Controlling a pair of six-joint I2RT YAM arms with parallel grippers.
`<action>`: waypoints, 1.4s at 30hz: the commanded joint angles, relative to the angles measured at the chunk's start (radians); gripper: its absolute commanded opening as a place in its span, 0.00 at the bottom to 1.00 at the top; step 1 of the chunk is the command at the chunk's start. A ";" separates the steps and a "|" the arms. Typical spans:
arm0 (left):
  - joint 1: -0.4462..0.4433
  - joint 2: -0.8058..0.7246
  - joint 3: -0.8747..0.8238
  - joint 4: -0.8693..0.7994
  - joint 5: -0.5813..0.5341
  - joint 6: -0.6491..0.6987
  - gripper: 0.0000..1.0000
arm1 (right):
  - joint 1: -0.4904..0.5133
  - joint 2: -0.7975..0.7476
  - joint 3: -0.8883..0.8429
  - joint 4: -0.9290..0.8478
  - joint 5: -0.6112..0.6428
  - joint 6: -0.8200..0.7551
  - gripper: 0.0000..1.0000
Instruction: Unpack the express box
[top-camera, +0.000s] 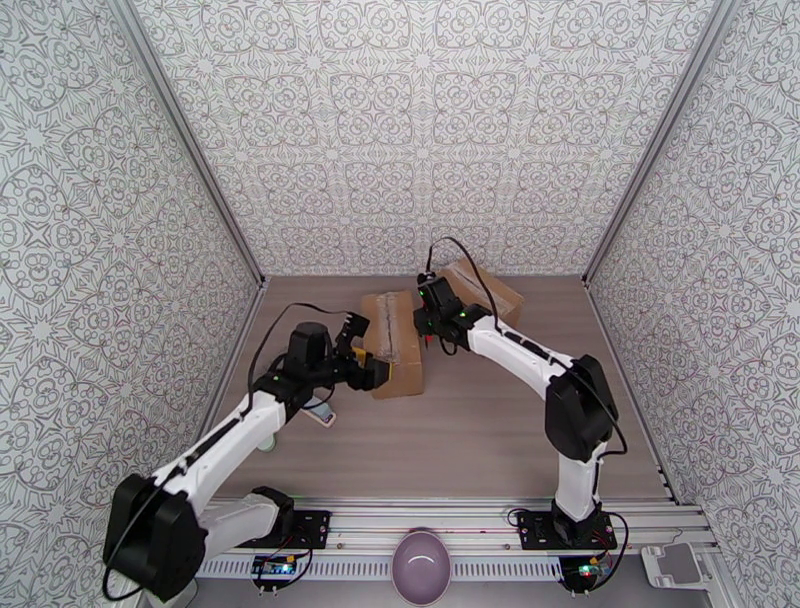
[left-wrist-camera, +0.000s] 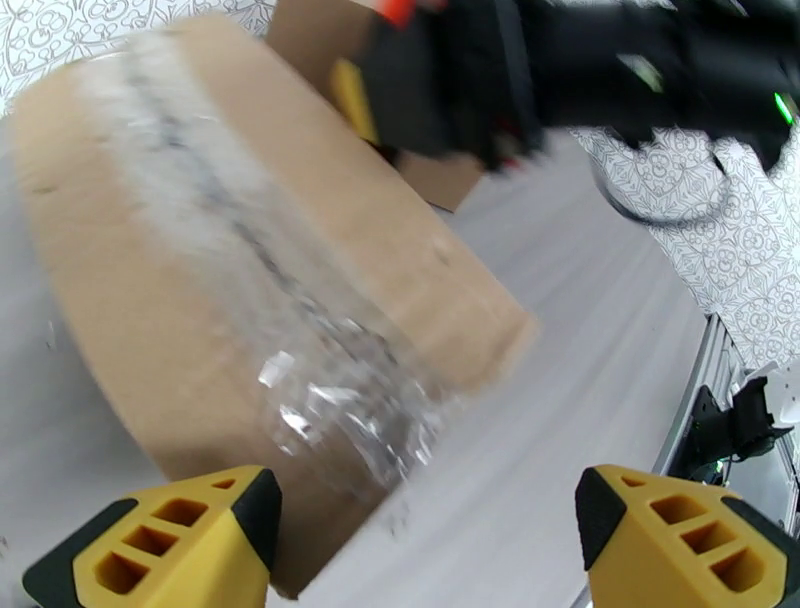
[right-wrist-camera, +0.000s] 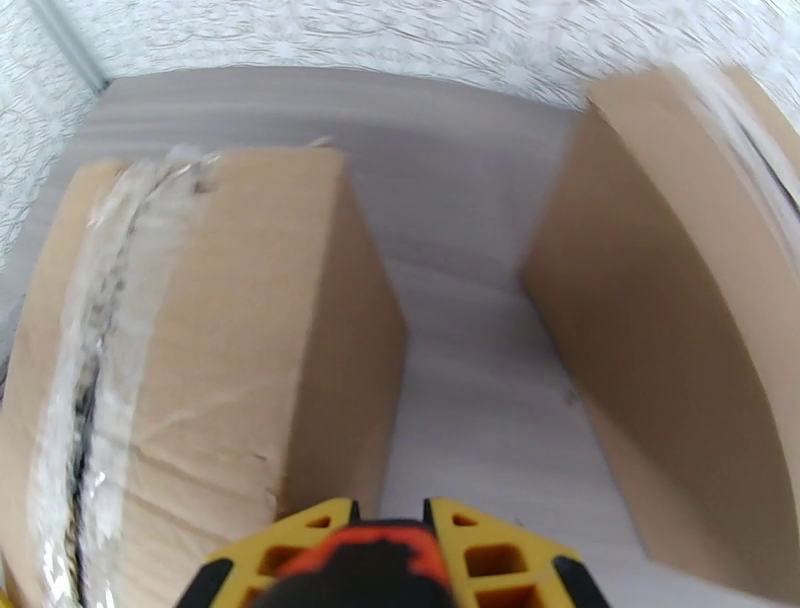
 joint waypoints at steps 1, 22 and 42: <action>-0.054 -0.032 -0.032 -0.057 -0.068 -0.062 0.83 | 0.006 0.035 0.086 0.007 -0.039 -0.064 0.00; 0.312 0.476 0.639 -0.163 -0.071 0.170 0.86 | 0.000 -0.461 -0.341 -0.050 0.069 0.002 0.00; 0.310 0.544 0.425 0.061 0.217 0.087 0.86 | 0.153 -0.337 -0.402 0.115 0.048 0.022 0.00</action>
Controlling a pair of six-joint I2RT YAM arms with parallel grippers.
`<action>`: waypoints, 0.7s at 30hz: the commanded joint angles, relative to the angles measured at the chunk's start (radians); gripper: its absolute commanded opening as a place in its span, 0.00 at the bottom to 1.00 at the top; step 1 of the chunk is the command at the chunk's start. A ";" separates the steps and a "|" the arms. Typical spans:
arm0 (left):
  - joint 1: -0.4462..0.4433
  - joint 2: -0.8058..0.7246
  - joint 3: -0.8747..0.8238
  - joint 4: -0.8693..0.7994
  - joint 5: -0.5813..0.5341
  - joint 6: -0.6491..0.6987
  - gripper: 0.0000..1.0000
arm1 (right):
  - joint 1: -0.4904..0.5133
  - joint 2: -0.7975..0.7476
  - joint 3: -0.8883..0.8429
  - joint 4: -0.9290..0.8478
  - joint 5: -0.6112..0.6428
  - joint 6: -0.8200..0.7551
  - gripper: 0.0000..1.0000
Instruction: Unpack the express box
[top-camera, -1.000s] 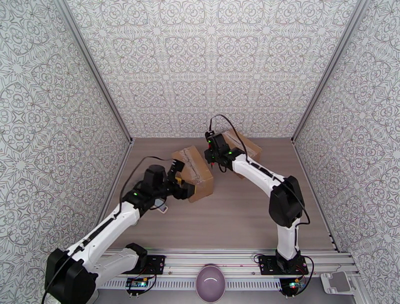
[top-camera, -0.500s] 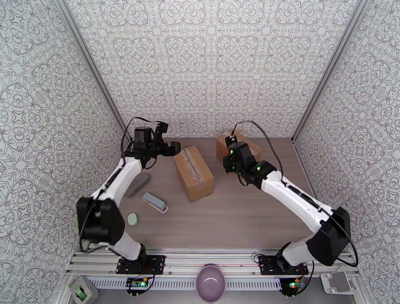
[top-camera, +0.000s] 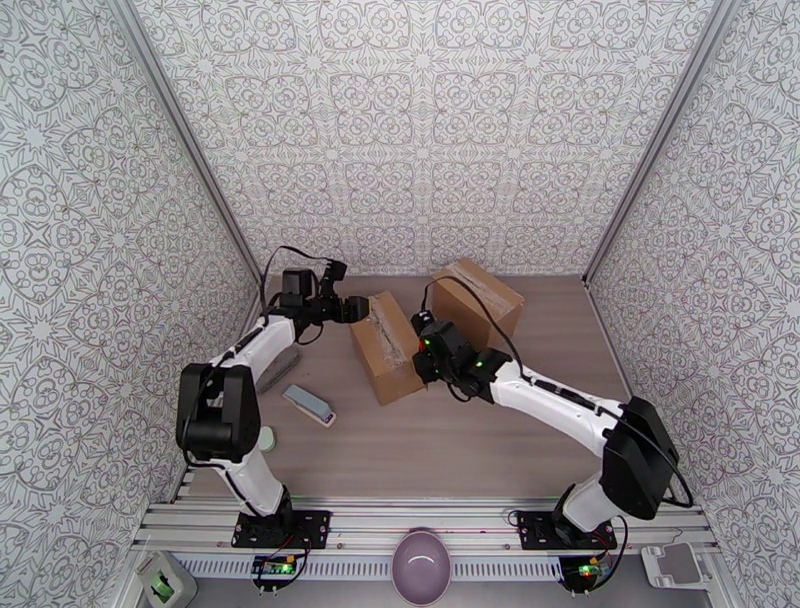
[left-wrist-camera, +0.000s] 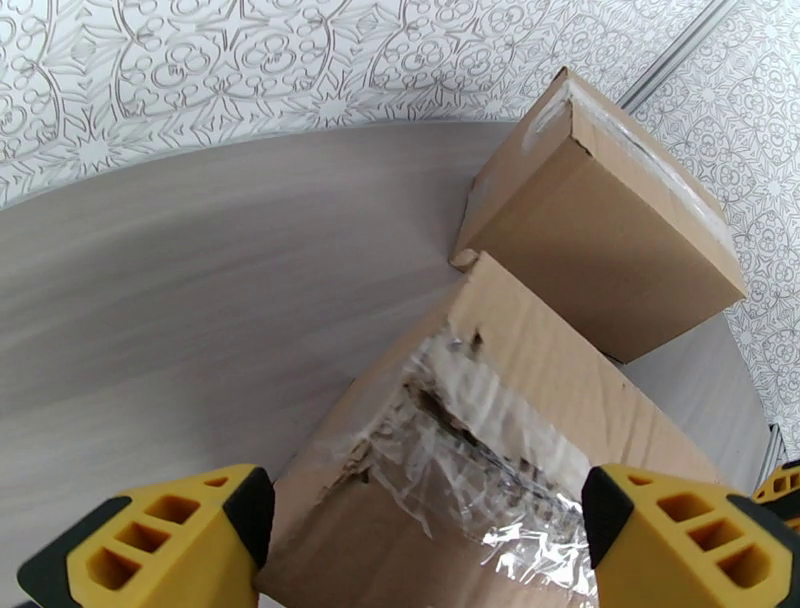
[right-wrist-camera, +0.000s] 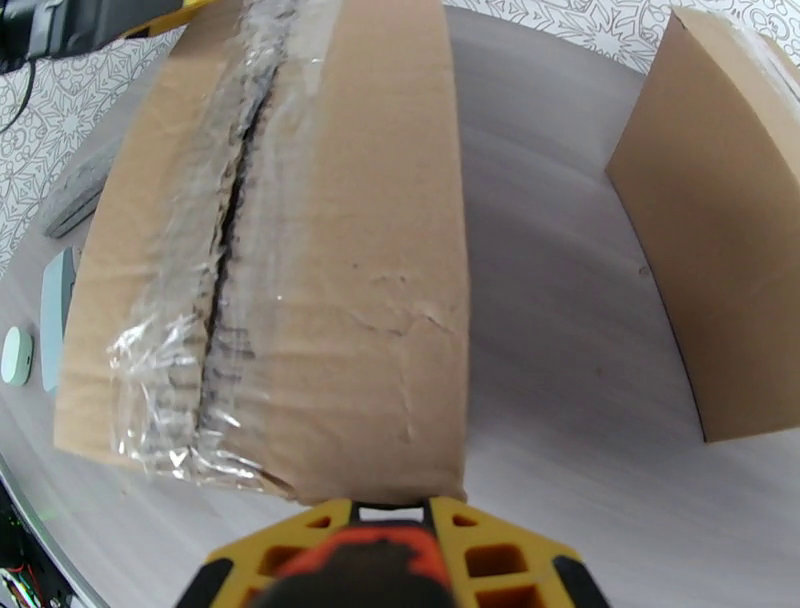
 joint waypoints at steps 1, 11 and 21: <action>-0.023 -0.082 -0.102 0.008 0.095 -0.042 0.86 | -0.019 0.041 0.054 0.050 0.027 0.002 0.00; -0.036 -0.451 -0.419 -0.041 -0.122 -0.060 0.88 | -0.097 0.118 0.135 0.041 0.038 -0.044 0.00; -0.159 -0.750 -0.422 -0.146 -0.403 0.371 0.92 | -0.205 -0.085 -0.041 0.070 0.080 0.098 0.00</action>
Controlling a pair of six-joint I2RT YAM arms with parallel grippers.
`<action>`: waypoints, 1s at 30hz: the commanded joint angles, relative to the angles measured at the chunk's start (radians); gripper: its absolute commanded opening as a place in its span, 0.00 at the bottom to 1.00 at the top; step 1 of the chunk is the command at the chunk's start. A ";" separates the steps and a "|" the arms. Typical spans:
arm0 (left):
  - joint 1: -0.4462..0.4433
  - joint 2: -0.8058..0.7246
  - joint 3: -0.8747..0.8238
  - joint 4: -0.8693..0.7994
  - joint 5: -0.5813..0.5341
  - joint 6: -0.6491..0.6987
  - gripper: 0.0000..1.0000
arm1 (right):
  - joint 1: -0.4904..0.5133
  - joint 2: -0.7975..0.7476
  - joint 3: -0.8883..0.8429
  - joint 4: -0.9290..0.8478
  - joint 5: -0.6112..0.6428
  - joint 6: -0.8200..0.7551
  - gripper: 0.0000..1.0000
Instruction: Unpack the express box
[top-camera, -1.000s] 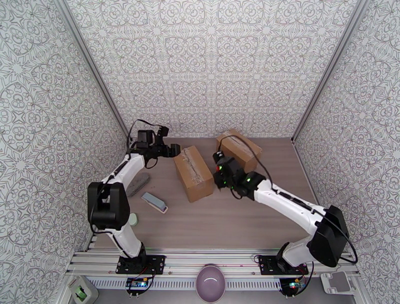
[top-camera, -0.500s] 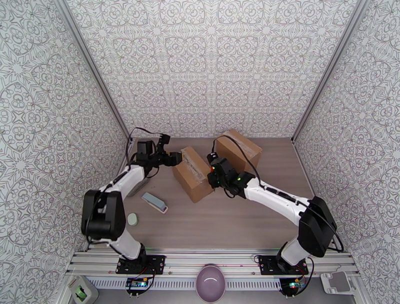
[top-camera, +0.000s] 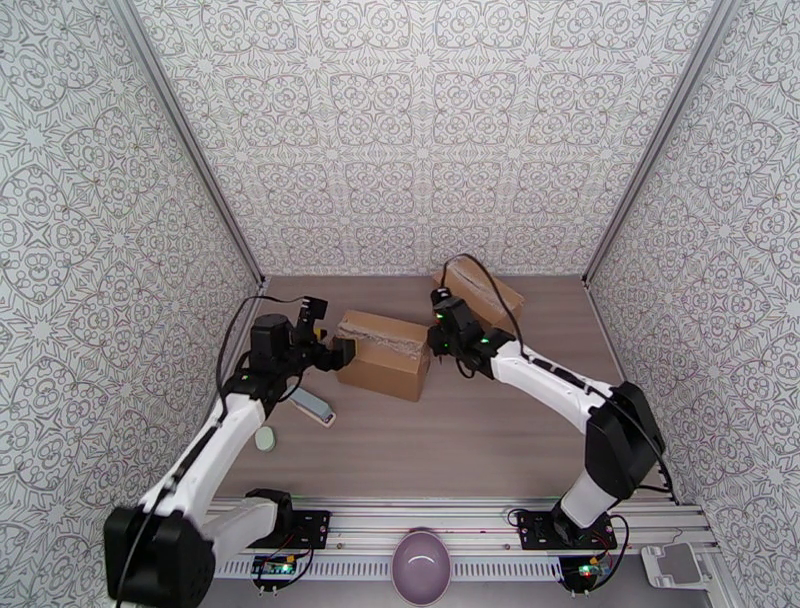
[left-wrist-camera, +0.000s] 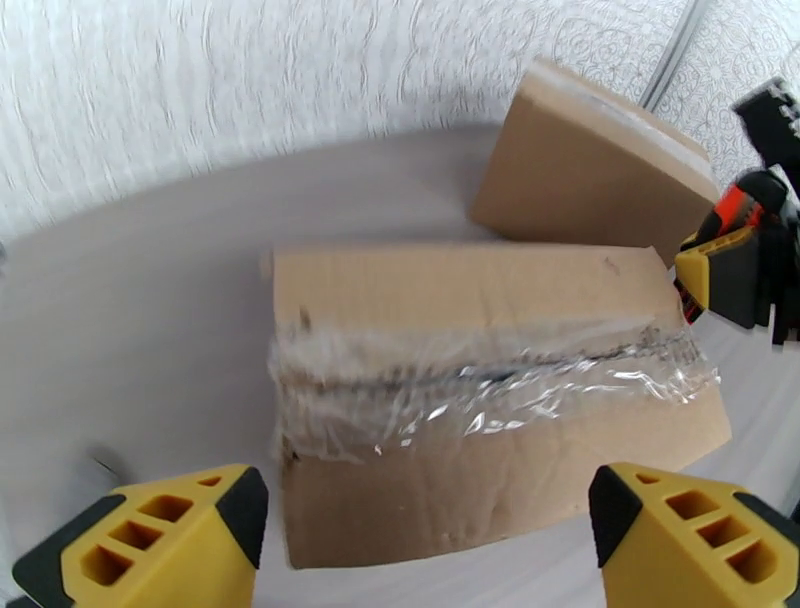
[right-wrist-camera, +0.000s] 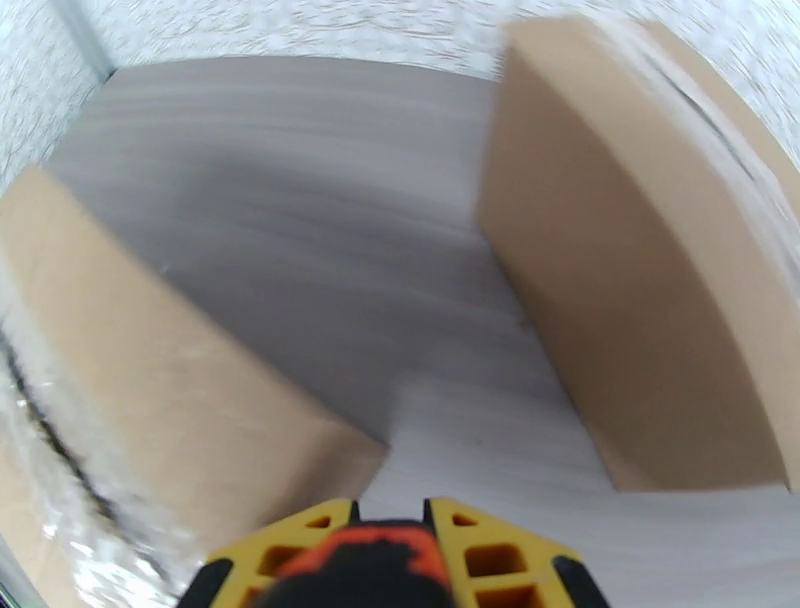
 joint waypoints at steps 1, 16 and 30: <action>-0.082 -0.053 0.019 -0.069 -0.087 0.275 0.92 | -0.030 -0.131 -0.078 0.050 0.020 0.105 0.00; -0.418 0.216 0.149 -0.098 0.021 0.842 0.92 | -0.067 -0.371 -0.434 0.607 -0.020 0.624 0.00; -0.412 0.336 0.150 0.025 0.019 0.901 0.91 | -0.059 -0.252 -0.474 0.810 -0.060 0.793 0.00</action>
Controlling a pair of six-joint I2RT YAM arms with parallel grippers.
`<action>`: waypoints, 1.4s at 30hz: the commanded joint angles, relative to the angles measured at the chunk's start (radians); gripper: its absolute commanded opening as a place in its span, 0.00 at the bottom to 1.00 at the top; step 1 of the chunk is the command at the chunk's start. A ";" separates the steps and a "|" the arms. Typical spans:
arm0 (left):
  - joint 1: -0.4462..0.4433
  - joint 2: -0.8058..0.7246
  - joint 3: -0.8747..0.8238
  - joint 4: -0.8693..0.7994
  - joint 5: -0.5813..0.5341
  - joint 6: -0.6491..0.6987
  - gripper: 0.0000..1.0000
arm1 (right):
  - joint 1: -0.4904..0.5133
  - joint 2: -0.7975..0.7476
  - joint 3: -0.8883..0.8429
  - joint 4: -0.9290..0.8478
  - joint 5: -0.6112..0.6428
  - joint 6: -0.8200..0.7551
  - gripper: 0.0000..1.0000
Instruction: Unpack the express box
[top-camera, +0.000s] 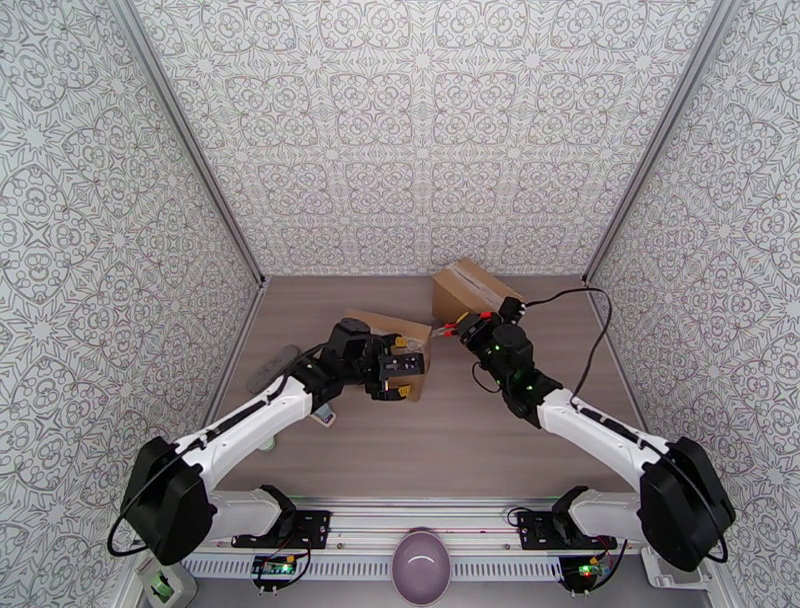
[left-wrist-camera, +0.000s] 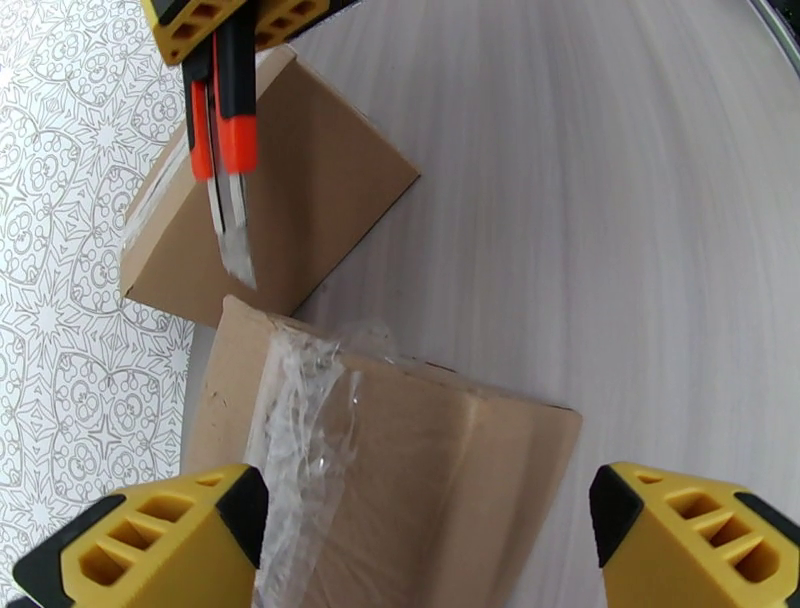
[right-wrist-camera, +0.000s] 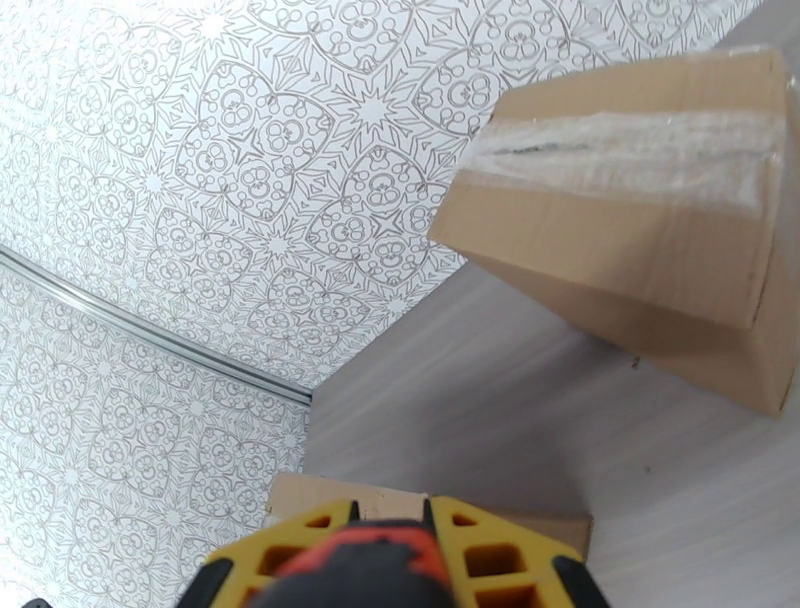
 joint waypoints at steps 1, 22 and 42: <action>0.003 0.024 0.015 0.082 0.015 0.018 0.91 | 0.008 0.028 -0.008 0.081 -0.005 0.054 0.00; 0.009 0.076 0.002 0.108 0.004 0.013 0.91 | 0.015 -0.013 -0.063 0.064 0.057 0.079 0.00; 0.009 0.060 -0.044 0.115 0.013 -0.010 0.90 | 0.016 0.038 -0.074 0.160 0.042 0.116 0.00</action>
